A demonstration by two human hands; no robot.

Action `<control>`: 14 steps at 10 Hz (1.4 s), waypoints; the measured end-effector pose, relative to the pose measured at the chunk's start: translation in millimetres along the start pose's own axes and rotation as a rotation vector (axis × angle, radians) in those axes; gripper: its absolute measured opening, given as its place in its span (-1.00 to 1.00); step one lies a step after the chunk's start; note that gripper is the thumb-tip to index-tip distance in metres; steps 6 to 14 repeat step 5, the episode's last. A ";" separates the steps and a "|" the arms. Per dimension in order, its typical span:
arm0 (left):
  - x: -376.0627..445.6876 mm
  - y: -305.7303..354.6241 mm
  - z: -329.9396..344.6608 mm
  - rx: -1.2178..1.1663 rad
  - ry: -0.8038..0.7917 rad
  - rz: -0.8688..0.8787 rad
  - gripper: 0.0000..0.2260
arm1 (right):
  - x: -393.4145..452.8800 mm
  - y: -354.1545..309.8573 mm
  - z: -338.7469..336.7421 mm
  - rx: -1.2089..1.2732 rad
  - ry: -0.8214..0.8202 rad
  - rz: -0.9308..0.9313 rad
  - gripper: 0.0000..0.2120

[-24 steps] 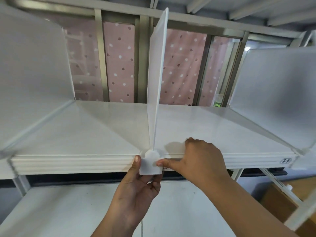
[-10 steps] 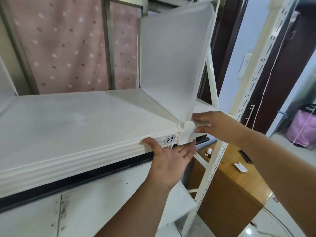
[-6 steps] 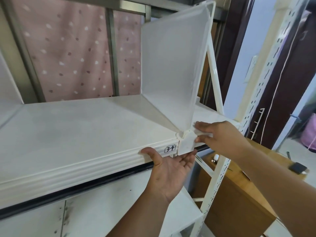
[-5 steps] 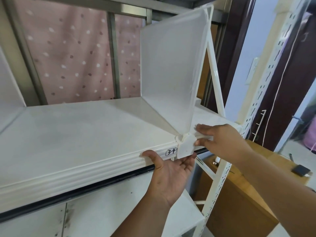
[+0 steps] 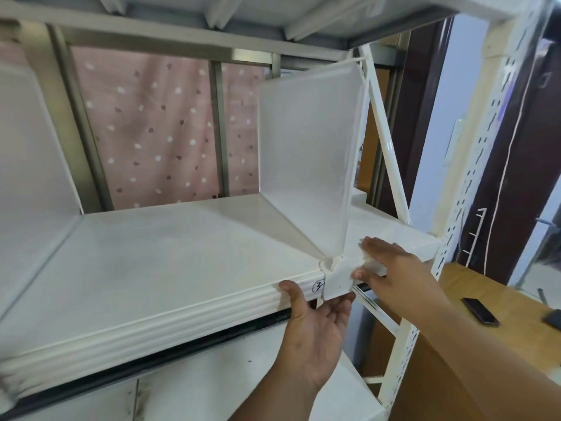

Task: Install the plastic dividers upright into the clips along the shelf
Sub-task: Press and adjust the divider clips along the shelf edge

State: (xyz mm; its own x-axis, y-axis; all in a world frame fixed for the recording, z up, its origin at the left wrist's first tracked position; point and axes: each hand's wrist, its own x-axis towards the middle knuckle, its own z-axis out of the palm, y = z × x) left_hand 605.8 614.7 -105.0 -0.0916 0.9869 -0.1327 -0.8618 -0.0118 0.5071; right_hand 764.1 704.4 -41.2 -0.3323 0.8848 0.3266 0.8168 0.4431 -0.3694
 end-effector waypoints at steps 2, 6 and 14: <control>-44.6 63.0 -47.7 0.501 0.022 -0.073 -0.50 | -33.8 -44.2 0.8 -0.156 0.082 0.132 -0.57; -187.6 213.7 -81.1 1.365 0.223 -0.218 -0.43 | -86.2 -171.6 13.3 0.025 0.327 -0.224 -0.91; -187.6 213.7 -81.1 1.365 0.223 -0.218 -0.43 | -86.2 -171.6 13.3 0.025 0.327 -0.224 -0.91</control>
